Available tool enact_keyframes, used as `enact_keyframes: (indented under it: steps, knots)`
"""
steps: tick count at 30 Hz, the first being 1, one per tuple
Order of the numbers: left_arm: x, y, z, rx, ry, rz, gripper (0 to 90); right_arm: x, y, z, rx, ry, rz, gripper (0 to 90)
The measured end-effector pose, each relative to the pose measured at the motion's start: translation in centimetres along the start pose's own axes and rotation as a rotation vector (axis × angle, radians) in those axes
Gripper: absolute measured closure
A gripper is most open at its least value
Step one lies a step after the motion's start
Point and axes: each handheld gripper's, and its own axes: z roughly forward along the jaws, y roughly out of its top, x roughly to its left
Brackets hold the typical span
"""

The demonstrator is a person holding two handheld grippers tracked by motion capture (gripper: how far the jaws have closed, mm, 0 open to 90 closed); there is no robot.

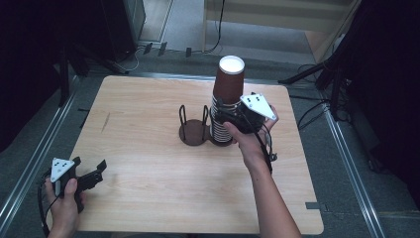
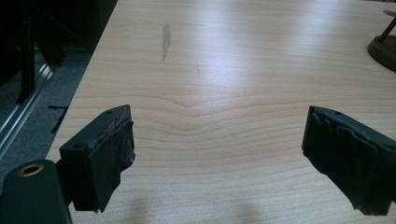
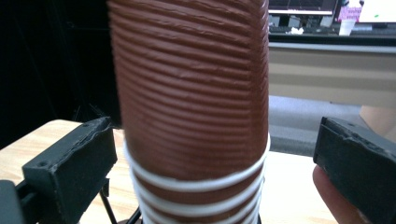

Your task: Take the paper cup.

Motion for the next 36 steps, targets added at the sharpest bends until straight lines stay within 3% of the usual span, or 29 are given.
enact_keyframes:
  steps: [3, 9, 13, 26, 36]
  knots:
    - [0.0, 0.0, 0.0, 0.0, -0.001, -0.003, 9.8, 0.1, 0.3, 0.7, -0.001, -0.015, 0.008, 0.0]
    - [0.1, 0.0, 0.1, 0.008, -0.001, -0.009, 9.8, 1.1, 0.7, 1.5, -0.027, -0.054, -0.039, 0.0]
    - [0.1, 0.0, 0.1, 0.008, -0.003, -0.009, 9.8, 1.3, 0.9, 2.2, -0.002, -0.031, -0.002, 0.0]
    - [0.2, 0.1, 0.2, 0.021, -0.006, -0.019, 9.8, 1.9, 0.3, 3.4, -0.024, -0.083, -0.044, 3.8]
    - [0.2, 0.1, 0.2, 0.022, -0.008, -0.021, 9.8, 2.0, 0.4, 3.3, -0.031, -0.07, -0.043, 8.4]
